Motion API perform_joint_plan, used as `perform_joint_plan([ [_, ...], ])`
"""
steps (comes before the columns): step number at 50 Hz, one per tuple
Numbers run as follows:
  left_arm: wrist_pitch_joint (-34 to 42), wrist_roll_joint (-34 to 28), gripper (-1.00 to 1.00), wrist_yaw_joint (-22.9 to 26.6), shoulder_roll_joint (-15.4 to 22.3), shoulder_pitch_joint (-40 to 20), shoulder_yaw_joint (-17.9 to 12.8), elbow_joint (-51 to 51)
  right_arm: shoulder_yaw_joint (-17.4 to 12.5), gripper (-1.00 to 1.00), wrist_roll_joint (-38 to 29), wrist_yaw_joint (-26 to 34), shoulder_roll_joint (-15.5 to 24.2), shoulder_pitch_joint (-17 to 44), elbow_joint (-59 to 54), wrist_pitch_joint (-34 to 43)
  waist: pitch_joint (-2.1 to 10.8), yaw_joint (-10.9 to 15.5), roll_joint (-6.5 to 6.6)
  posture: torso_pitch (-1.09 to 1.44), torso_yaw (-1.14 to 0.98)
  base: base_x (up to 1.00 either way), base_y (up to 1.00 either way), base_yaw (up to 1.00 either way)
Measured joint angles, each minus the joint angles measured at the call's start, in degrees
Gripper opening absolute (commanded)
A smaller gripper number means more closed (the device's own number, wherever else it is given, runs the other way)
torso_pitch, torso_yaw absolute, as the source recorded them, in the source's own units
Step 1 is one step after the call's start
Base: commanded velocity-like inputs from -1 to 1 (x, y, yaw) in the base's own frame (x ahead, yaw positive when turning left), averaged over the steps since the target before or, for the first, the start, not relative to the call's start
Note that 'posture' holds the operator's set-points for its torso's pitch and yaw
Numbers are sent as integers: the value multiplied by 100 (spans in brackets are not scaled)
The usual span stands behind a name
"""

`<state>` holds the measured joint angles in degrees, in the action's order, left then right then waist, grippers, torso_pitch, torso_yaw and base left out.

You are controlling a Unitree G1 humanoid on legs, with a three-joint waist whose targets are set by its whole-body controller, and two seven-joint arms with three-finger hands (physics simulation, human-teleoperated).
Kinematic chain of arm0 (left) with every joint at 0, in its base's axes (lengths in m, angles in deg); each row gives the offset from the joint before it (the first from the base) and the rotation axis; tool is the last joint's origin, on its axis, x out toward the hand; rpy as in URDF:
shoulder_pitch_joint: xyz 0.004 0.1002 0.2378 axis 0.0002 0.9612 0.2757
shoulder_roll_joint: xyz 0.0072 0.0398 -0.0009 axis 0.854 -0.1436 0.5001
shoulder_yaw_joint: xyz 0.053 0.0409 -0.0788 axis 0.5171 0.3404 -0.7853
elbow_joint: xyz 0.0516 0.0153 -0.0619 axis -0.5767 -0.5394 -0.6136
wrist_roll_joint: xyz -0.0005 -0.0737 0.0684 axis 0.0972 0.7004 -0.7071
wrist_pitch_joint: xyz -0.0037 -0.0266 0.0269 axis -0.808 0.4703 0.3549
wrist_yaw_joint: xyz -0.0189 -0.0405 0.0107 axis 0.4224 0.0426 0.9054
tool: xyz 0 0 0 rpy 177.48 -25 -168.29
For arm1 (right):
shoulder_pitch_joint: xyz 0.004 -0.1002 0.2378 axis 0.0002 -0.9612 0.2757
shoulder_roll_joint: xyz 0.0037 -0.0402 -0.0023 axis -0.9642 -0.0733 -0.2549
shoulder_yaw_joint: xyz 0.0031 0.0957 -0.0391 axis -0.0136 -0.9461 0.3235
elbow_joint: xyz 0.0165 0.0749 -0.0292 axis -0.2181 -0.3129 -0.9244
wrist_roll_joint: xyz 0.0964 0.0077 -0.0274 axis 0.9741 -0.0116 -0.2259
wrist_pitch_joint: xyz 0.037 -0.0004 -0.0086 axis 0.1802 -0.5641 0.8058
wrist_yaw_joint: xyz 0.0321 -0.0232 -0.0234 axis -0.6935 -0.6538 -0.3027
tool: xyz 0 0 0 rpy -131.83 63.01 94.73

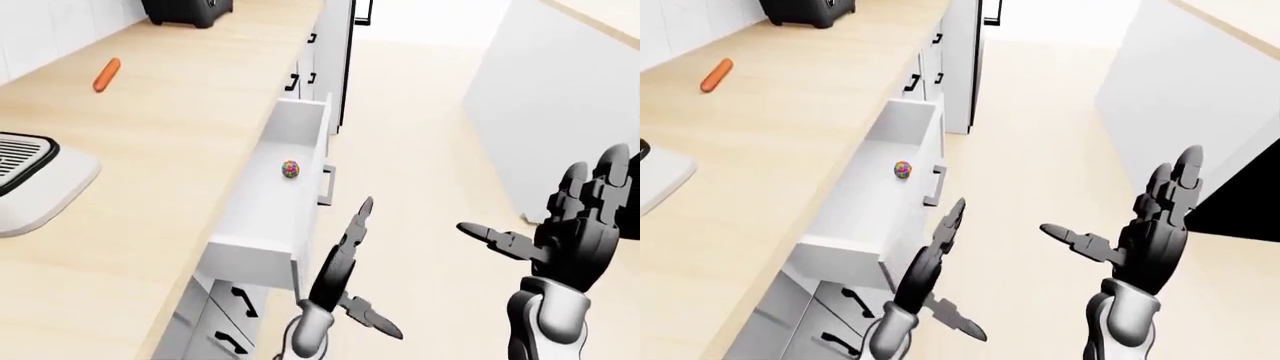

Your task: Close the right drawer.

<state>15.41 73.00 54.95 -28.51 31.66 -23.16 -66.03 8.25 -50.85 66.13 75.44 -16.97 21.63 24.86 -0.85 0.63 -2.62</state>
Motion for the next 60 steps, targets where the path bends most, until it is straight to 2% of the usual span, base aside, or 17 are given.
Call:
perform_joint_plan([
  [6, 626, -220, 100, -89, -188, -315, -424, -884, 4, 100, 5, -1, 0, -13, -50, -10, -13, -23, -16, 0, 0, 0, 0, 0],
  [11, 802, -260, 100, -264, -275, -436, -574, -1060, 1, 100, -2, -17, 0, -7, -41, -3, 14, -21, -15, 0, 0, 0, 0, 0],
  [17, 993, -130, 100, -755, -370, -711, -906, -1346, 21, 100, -21, -18, -2, -1, -22, -7, 36, -40, -26, 0, 0, 0, 0, 0],
  [21, 976, -55, 100, -1005, -370, -758, -910, -1431, 14, 100, -21, -21, 1, -2, -39, -4, 41, -45, -25, 0, 0, 0, 0, 0],
  [37, 1096, 261, 100, -1487, -445, -999, -1106, -1865, 21, 100, -14, -23, 16, 10, -182, -100, 34, -76, -16, 0, 0, 0, 0, 0],
  [60, 1200, 701, 100, -1985, -325, -1160, -1362, -1801, 66, 100, -55, -9, 0, -4, -129, -43, -7, -144, -12, 0, 0, 0, 0, 0],
])
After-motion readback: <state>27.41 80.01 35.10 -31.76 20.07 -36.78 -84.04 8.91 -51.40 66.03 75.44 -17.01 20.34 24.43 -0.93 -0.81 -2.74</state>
